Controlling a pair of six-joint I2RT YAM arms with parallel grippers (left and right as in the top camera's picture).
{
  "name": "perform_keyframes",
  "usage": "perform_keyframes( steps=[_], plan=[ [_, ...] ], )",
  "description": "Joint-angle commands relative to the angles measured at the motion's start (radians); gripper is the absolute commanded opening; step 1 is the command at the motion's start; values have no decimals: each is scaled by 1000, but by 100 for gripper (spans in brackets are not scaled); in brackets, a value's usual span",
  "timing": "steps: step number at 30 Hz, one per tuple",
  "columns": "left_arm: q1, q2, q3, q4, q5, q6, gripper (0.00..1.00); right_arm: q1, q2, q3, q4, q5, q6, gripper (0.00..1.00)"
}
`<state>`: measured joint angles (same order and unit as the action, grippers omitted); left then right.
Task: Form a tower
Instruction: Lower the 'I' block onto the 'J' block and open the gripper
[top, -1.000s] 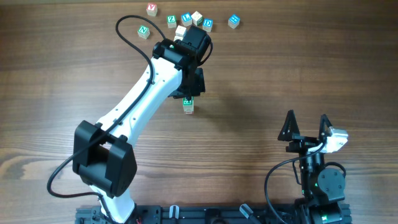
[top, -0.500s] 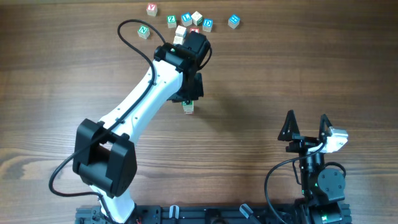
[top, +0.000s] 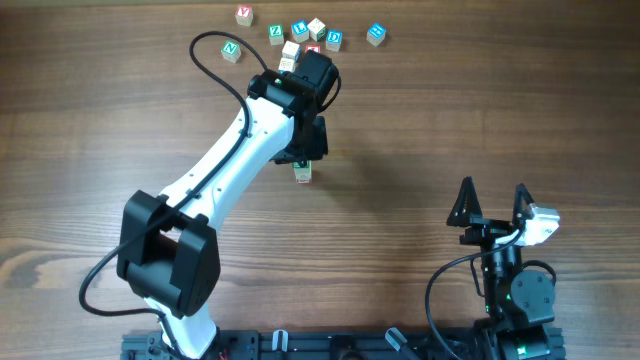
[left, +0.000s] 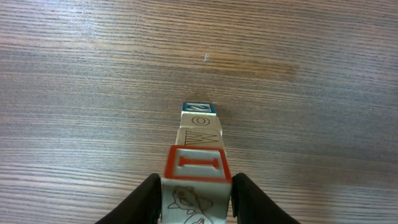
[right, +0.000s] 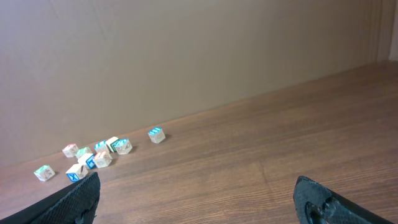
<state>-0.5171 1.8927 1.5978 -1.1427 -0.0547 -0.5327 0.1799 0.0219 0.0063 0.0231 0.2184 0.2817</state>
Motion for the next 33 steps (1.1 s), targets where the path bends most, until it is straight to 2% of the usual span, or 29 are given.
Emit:
perform_keyframes(
  steps=[1,6,16,22,33],
  plan=[
    [-3,4,-8,3,1,5,42,-4,-6,-1,5,10,-17,100],
    [-3,4,-8,7,2,5,44,-4,-6,-1,5,10,-17,100],
    [-3,4,-8,1,21,5,40,-4,-6,-1,5,10,-17,100],
    [-3,4,-8,-2,43,5,47,-4,-6,-1,5,10,-17,100],
    [-3,4,-8,-21,51,4,47,-4,-6,-1,5,10,-17,100]
  ],
)
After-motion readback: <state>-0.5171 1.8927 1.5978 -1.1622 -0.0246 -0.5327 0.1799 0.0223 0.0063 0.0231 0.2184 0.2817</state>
